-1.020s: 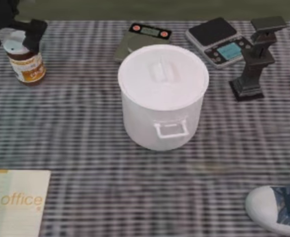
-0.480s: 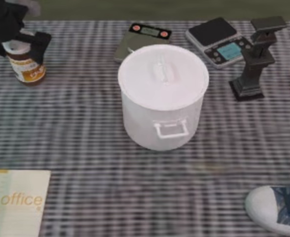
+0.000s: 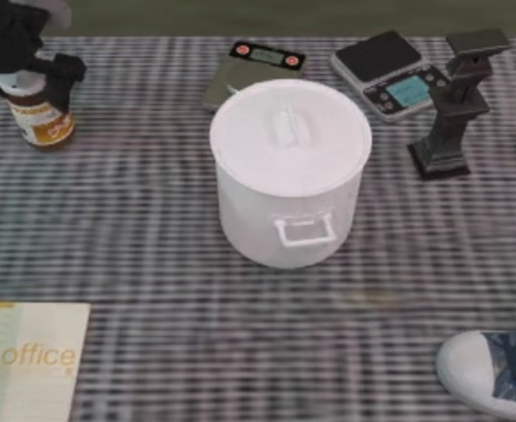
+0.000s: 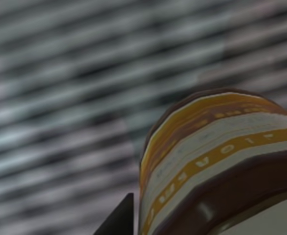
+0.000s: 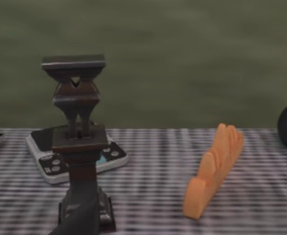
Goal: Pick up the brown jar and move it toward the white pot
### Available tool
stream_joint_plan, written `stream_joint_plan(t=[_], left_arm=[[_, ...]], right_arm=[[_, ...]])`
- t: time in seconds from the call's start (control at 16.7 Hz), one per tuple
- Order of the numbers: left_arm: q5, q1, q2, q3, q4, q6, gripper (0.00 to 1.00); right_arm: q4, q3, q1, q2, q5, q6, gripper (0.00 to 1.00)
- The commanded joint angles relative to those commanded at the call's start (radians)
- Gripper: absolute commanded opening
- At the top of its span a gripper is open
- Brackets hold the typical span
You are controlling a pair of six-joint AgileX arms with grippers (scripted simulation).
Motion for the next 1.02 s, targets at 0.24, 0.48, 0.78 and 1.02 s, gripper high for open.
stream_joint_plan(t=[0.24, 0.48, 0.78, 1.02], left_arm=[[0.0, 0.0, 0.0, 0.0, 0.0, 0.0, 0.17], [0.0, 0.0, 0.0, 0.0, 0.0, 0.0, 0.0], [0.0, 0.0, 0.0, 0.0, 0.0, 0.0, 0.0], [-0.001, 0.001, -0.015, -0.015, 0.001, 0.002, 0.0]], right_arm=[[0.0, 0.0, 0.0, 0.0, 0.0, 0.0, 1.0], [0.0, 0.0, 0.0, 0.0, 0.0, 0.0, 1.0], [0.0, 0.0, 0.0, 0.0, 0.0, 0.0, 1.0], [0.0, 0.0, 0.0, 0.0, 0.0, 0.0, 1.0]])
